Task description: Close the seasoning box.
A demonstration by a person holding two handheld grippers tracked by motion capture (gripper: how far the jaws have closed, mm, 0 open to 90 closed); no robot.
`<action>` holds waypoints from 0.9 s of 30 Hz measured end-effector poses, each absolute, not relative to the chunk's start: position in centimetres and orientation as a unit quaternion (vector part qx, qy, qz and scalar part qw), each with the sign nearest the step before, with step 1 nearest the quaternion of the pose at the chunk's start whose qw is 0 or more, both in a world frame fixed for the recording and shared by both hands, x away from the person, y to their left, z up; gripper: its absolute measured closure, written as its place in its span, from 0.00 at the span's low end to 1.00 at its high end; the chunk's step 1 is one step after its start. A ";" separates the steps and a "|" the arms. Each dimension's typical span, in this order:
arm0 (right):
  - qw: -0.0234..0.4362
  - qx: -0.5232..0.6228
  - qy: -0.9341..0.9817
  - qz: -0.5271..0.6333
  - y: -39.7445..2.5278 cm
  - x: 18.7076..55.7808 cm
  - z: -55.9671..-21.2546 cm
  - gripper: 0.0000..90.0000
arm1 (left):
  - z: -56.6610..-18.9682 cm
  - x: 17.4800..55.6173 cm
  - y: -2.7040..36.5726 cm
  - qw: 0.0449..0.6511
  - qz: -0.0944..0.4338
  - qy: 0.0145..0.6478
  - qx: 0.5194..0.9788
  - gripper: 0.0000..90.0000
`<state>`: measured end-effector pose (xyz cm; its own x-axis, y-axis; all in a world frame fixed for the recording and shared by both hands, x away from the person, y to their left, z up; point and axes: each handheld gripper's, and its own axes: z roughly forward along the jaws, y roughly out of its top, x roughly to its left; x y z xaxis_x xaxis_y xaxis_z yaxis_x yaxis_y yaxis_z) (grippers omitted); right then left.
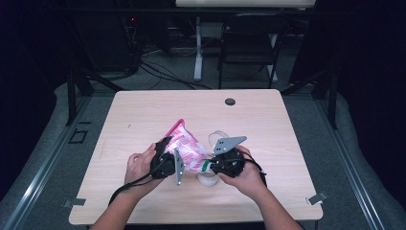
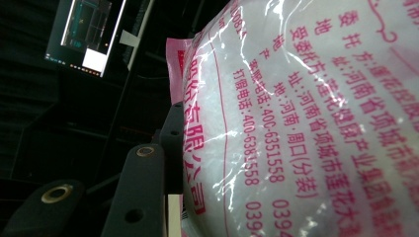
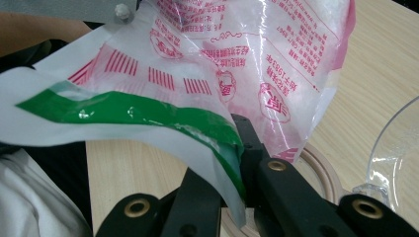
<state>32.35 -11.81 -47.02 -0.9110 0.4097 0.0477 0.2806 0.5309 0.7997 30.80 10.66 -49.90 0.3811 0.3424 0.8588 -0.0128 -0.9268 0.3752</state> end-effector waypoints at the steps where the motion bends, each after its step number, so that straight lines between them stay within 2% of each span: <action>1: 0.073 0.198 0.872 0.442 -11.8 32.4 -47.0 1.00 | -49.8 30.8 10.6 0.159 0.550 0.098 0.814 0.67; 27: 0.071 0.201 0.870 0.445 -12.0 32.5 -47.1 1.00 | -48.9 30.7 10.3 0.140 0.573 0.073 0.804 0.67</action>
<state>32.54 -12.01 -47.09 -0.9091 0.4129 0.0562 0.2869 0.5225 0.8029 30.67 10.34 -48.90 0.3325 0.2786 0.9010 -0.0432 -0.9499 0.3096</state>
